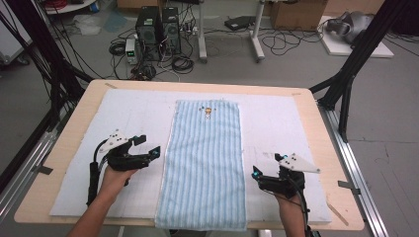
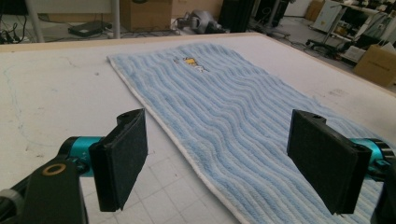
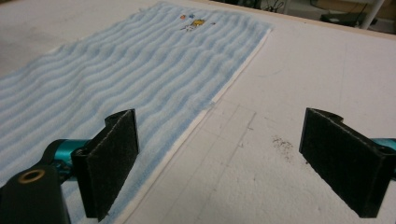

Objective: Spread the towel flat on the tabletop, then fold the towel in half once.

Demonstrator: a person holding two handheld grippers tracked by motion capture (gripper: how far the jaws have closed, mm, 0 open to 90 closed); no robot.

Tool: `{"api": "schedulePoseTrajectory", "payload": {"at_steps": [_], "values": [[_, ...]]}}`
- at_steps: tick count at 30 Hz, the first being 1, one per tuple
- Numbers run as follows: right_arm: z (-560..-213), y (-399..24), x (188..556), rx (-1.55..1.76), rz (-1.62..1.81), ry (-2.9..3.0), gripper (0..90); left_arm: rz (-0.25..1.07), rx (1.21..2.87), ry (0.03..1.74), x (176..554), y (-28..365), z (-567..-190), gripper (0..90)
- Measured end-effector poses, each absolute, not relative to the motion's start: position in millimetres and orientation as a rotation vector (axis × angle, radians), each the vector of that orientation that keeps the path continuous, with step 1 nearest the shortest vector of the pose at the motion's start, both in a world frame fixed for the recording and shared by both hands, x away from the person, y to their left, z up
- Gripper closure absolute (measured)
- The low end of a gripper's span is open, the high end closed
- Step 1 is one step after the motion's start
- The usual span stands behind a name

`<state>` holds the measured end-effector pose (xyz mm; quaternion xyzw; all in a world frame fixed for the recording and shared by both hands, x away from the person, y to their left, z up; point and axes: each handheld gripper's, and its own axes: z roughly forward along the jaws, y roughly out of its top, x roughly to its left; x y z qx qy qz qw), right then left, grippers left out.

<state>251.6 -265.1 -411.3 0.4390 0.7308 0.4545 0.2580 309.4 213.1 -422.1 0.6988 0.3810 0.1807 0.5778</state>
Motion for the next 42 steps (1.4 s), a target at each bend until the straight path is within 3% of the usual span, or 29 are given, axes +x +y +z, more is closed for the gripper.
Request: {"api": "schedulePoseTrajectory", "payload": {"at_steps": [24, 42], "values": [[-390, -266, 261, 1.174, 1.248, 1.98, 11.2, 0.415, 1.655, 0.925, 304, 219, -412, 22.8], [-390, -247, 303, 1.165, 1.291, 2.056, 11.3, 0.335, 1.65, 0.971, 344, 218, -401, 21.4]]}}
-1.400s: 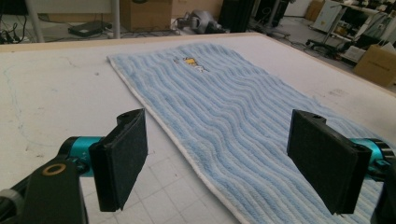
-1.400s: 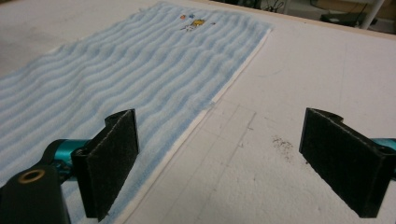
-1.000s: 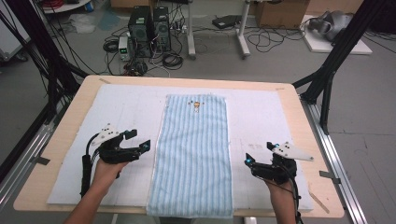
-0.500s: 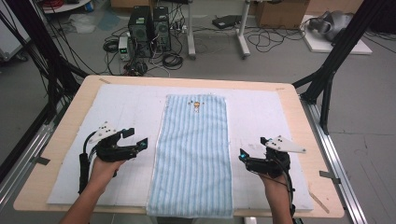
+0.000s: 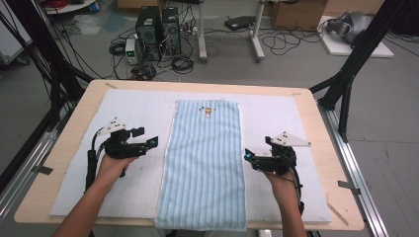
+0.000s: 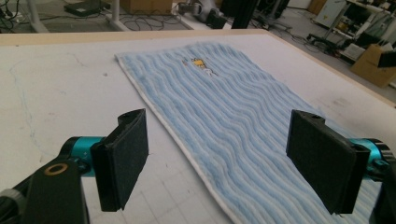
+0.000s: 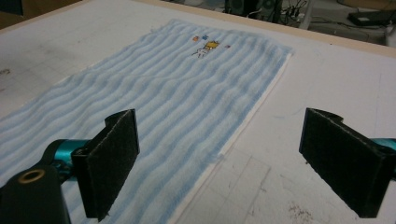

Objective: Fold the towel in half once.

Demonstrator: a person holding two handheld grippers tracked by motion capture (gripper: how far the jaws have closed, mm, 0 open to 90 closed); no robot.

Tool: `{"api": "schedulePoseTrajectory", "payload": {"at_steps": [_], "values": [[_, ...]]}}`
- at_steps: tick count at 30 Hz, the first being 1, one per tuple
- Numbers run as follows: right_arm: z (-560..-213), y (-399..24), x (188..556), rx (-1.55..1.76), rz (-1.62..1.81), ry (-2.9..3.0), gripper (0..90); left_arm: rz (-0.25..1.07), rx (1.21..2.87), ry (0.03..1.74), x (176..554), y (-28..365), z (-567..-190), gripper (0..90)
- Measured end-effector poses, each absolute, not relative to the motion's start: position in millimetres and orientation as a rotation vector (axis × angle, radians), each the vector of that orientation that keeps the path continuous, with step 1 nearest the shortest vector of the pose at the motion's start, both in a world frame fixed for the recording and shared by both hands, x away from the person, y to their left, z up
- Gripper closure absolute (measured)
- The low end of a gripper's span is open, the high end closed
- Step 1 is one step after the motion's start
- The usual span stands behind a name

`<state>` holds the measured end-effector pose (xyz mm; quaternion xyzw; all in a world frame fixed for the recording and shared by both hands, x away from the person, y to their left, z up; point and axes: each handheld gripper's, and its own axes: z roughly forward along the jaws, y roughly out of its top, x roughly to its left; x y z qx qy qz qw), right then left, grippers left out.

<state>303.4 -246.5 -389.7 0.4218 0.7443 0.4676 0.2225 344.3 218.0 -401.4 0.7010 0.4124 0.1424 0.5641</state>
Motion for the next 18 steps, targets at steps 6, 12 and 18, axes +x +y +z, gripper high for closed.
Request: {"api": "schedulePoseTrajectory", "payload": {"at_steps": [6, 12, 18], "values": [[-390, -244, 325, 1.172, 1.269, 2.103, 23.1, 0.298, 1.655, 1.032, 376, 211, -407, 24.3], [-389, -239, 337, 1.21, 1.285, 2.109, 24.9, 0.299, 1.68, 1.065, 408, 196, -413, 23.0], [-388, -242, 334, 1.214, 1.307, 2.094, 24.9, 0.28, 1.68, 1.143, 433, 185, -427, 23.3]]}}
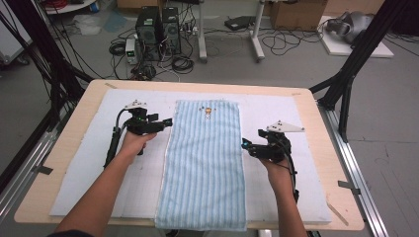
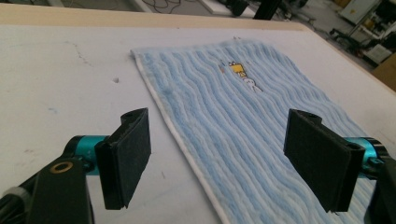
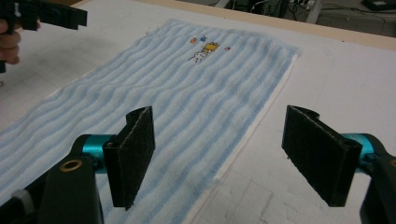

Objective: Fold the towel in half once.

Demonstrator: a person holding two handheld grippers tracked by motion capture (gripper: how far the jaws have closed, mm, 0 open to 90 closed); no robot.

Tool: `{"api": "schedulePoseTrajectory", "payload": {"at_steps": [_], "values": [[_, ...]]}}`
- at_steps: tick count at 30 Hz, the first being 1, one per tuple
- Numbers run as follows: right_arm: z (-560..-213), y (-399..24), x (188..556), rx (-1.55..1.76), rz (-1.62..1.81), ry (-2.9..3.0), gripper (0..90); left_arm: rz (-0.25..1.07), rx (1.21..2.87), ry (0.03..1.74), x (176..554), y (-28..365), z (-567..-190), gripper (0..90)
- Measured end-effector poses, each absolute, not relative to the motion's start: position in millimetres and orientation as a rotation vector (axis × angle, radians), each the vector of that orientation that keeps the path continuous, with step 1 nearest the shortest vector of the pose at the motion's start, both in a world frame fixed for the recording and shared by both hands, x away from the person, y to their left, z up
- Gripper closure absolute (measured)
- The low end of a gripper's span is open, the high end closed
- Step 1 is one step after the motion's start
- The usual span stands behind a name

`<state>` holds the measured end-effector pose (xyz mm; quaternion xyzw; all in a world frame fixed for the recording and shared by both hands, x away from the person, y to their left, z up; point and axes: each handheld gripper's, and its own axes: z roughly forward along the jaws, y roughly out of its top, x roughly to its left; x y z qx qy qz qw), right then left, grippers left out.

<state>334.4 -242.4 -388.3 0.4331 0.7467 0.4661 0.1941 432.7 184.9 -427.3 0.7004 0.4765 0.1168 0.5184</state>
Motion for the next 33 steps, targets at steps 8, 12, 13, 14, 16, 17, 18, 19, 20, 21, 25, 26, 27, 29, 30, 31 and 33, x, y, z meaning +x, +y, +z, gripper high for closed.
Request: {"api": "schedulePoseTrajectory", "payload": {"at_steps": [8, 12, 13, 14, 16, 17, 18, 19, 20, 21, 25, 26, 27, 29, 30, 31, 33], "values": [[-390, -244, 334, 1.202, 1.306, 2.084, 24.8, 0.322, 1.749, 1.246, 466, 161, -438, 25.6], [-393, -245, 336, 1.209, 1.305, 2.081, 24.7, 0.335, 1.784, 1.282, 473, 151, -445, 26.5], [-393, -246, 337, 1.209, 1.307, 2.08, 24.7, 0.345, 1.8, 1.3, 472, 149, -447, 28.1], [-393, -246, 337, 1.213, 1.306, 2.077, 24.7, 0.351, 1.803, 1.321, 472, 146, -449, 30.6], [-394, -248, 338, 1.223, 1.31, 2.065, 24.7, 0.409, 1.823, 1.327, 470, 140, -449, 32.3], [-394, -249, 338, 1.231, 1.305, 2.063, 24.7, 0.438, 1.843, 1.322, 469, 137, -449, 32.1], [-395, -250, 339, 1.239, 1.306, 2.066, 24.6, 0.459, 1.856, 1.32, 468, 136, -449, 33.3], [-395, -250, 339, 1.24, 1.305, 2.067, 24.6, 0.492, 1.88, 1.306, 467, 135, -449, 35.7], [-395, -250, 339, 1.238, 1.3, 2.068, 24.6, 0.54, 1.921, 1.29, 466, 133, -449, 39.7], [-396, -250, 340, 1.239, 1.297, 2.07, 24.6, 0.558, 1.94, 1.278, 465, 132, -449, 44.4], [-398, -249, 342, 1.249, 1.253, 2.078, 24.7, 0.559, 1.964, 1.246, 463, 133, -447, 62.8], [-399, -249, 343, 1.249, 1.241, 2.082, 24.7, 0.547, 1.971, 1.228, 463, 133, -447, 70.2], [-401, -248, 345, 1.246, 1.234, 2.087, 24.7, 0.536, 1.971, 1.22, 463, 133, -447, 73.7], [-403, -247, 348, 1.261, 1.226, 2.09, 24.7, 0.49, 1.946, 1.224, 463, 135, -448, 80.4], [-404, -247, 351, 1.27, 1.219, 2.09, 24.7, 0.466, 1.935, 1.23, 464, 136, -448, 83.2], [-405, -246, 353, 1.272, 1.216, 2.09, 24.7, 0.433, 1.909, 1.252, 465, 138, -449, 85.1], [-408, -245, 359, 1.294, 1.198, 2.09, 25.5, 0.4, 1.888, 1.268, 466, 141, -449, 86.4]]}}
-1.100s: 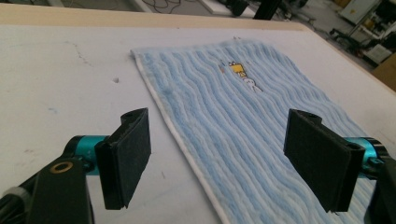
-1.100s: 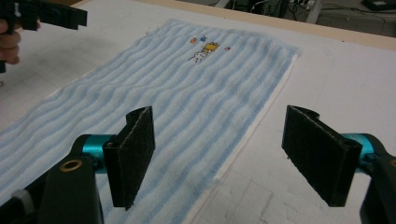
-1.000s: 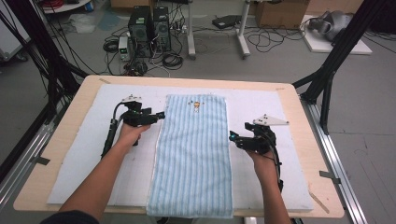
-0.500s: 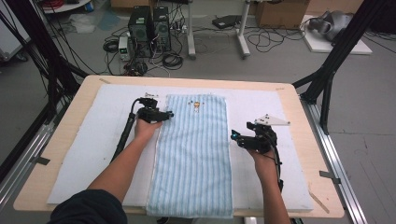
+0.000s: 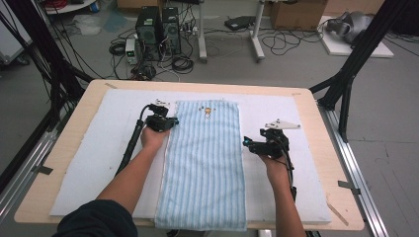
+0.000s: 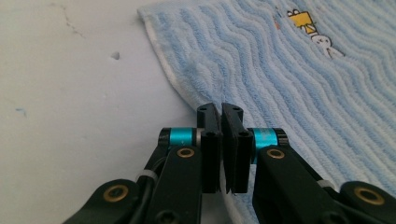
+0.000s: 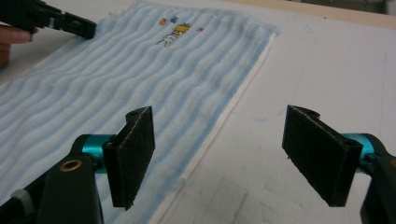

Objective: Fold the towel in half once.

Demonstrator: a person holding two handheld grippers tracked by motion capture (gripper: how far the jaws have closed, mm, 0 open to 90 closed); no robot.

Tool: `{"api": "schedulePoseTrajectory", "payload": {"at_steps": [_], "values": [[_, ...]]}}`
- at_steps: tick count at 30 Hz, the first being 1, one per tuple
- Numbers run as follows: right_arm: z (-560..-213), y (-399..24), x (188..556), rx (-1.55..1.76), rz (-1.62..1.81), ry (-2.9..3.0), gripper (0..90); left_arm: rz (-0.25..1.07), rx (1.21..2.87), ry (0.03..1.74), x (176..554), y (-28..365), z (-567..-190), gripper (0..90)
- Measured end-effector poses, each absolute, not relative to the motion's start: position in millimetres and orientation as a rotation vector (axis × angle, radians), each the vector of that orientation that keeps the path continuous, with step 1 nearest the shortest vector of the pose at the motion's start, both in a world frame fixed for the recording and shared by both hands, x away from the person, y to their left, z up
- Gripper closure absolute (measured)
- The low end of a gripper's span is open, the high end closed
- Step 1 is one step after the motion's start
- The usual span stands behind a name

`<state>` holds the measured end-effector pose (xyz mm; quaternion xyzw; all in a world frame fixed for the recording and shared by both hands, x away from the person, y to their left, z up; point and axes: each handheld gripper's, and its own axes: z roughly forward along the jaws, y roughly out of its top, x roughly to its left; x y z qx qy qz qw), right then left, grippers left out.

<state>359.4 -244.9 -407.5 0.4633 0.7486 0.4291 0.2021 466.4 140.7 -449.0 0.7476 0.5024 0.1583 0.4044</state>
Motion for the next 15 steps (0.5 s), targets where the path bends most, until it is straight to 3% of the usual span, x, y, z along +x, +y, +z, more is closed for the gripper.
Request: {"api": "schedulePoseTrajectory", "payload": {"at_steps": [2, 7, 15], "values": [[-409, -243, 366, 1.311, 1.151, 2.084, 30.3, 0.382, 1.878, 1.272, 467, 142, -449, 86.9], [-413, -237, 386, 1.358, 1.117, 2.079, 32.6, 0.354, 1.858, 1.282, 467, 144, -449, 87.2], [-426, -220, 415, 1.409, 1.08, 2.129, 47.0, 0.297, 1.822, 1.282, 467, 151, -451, 87.1]]}}
